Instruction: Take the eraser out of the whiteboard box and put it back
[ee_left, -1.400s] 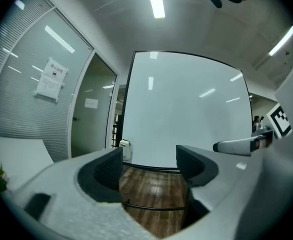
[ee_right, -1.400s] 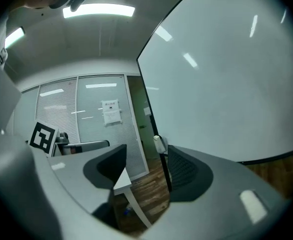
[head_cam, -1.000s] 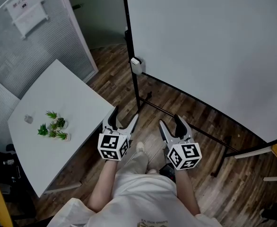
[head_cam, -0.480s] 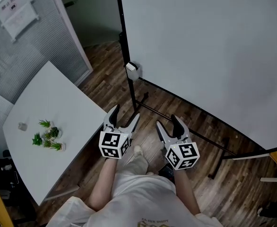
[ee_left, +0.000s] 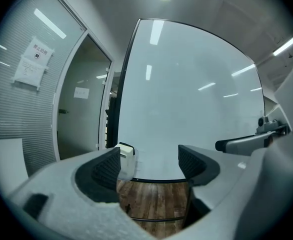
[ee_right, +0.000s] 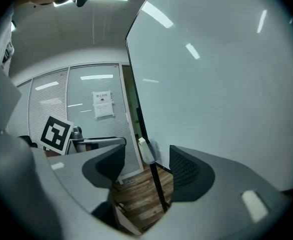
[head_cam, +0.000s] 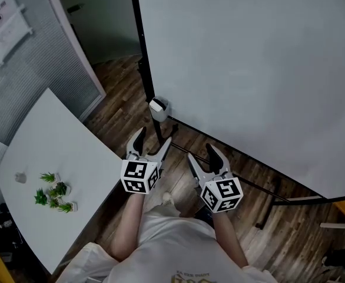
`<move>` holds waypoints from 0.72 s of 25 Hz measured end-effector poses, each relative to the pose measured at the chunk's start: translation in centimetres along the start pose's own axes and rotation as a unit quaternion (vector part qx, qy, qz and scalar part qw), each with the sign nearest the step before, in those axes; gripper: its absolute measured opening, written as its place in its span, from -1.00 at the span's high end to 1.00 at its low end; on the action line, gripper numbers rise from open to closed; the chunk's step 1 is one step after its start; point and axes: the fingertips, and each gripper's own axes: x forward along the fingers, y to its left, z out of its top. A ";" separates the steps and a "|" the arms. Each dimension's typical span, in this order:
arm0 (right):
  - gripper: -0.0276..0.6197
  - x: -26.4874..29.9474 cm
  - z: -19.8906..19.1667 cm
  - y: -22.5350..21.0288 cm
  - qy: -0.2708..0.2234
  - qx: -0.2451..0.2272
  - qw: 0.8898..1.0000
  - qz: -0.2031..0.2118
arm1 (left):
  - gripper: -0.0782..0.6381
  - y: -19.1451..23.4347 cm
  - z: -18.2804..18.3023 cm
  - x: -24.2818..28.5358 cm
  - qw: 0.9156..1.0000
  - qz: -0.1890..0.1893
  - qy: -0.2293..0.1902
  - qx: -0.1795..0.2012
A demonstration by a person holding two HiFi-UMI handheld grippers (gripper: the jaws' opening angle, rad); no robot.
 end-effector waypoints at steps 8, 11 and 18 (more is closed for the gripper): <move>0.06 5.4 0.3 -1.2 0.013 -0.002 1.000 -0.001 | -0.20 3.6 -0.1 4.3 1.000 -0.012 0.007 -0.010; 0.06 7.0 0.5 -1.1 0.017 -0.004 1.000 0.002 | -0.20 4.4 0.1 5.4 1.000 -0.022 0.006 -0.013; 0.07 8.7 0.3 -1.0 0.022 -0.001 1.000 0.000 | -0.20 4.7 -0.4 6.6 0.999 -0.045 0.013 -0.007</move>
